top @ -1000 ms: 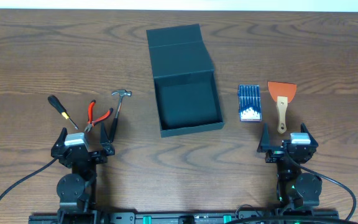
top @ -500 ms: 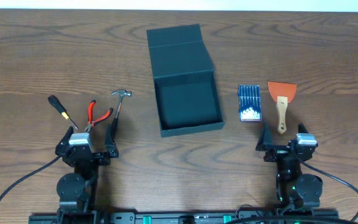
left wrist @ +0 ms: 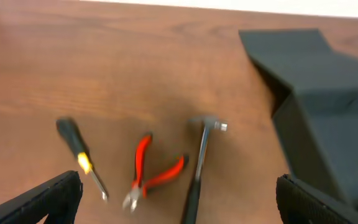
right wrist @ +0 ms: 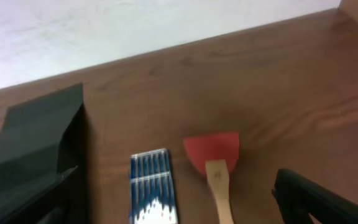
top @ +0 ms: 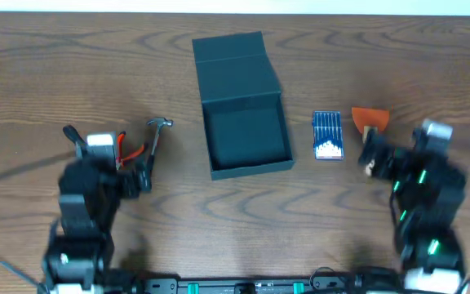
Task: Pack container
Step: 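Reach the right gripper to the orange scraper and grasp its wooden handle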
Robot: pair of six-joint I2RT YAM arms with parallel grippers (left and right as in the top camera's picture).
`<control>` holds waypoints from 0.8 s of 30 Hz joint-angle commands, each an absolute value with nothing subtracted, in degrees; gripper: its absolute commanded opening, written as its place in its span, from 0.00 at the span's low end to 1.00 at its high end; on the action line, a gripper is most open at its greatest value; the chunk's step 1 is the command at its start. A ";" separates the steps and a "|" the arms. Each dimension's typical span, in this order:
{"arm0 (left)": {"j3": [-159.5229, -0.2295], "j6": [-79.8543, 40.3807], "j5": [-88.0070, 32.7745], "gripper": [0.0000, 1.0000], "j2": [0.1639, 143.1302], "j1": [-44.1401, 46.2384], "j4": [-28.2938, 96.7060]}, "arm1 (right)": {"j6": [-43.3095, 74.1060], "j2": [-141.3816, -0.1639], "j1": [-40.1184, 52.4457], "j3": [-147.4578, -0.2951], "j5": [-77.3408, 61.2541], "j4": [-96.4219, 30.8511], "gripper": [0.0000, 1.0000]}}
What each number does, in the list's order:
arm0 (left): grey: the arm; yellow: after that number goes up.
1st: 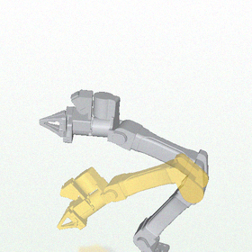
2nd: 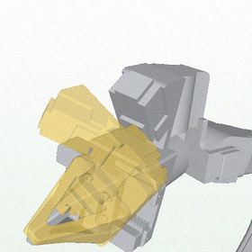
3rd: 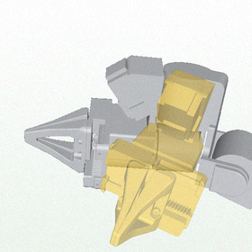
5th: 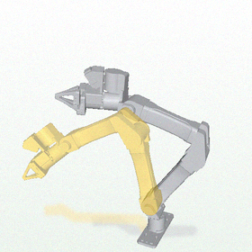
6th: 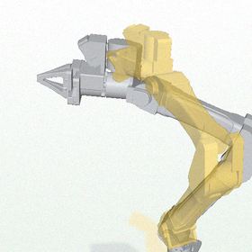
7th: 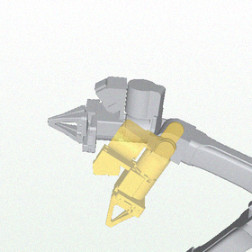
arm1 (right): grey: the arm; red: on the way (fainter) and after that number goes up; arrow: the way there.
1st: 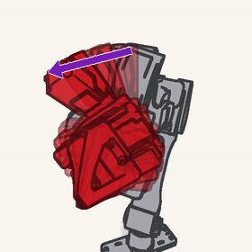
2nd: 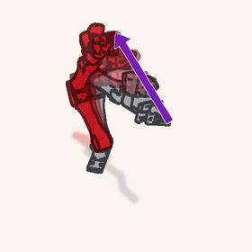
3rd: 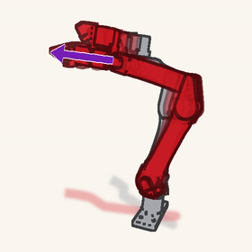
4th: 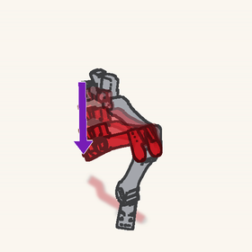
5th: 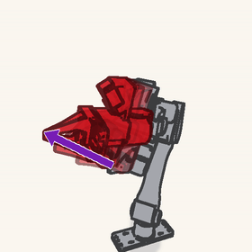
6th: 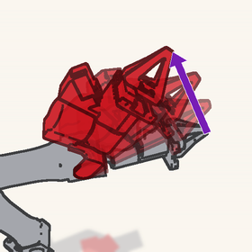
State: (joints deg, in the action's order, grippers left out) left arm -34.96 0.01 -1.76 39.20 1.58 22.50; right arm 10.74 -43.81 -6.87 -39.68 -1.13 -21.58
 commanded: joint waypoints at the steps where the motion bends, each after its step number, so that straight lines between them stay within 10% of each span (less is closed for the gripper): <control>1: -44.05 1.93 -2.39 0.98 49.45 1.15 23.92 | 2.20 -60.47 -10.50 -54.81 -10.72 -27.86 0.99; 8: -53.67 2.94 -4.12 0.98 62.70 -3.20 28.40 | -2.33 -83.96 -11.44 -78.67 -13.10 -42.09 0.99; 24: -53.76 2.94 -6.87 0.98 67.92 -10.00 30.85 | -0.91 -104.20 -11.44 -80.79 -0.36 -50.57 0.99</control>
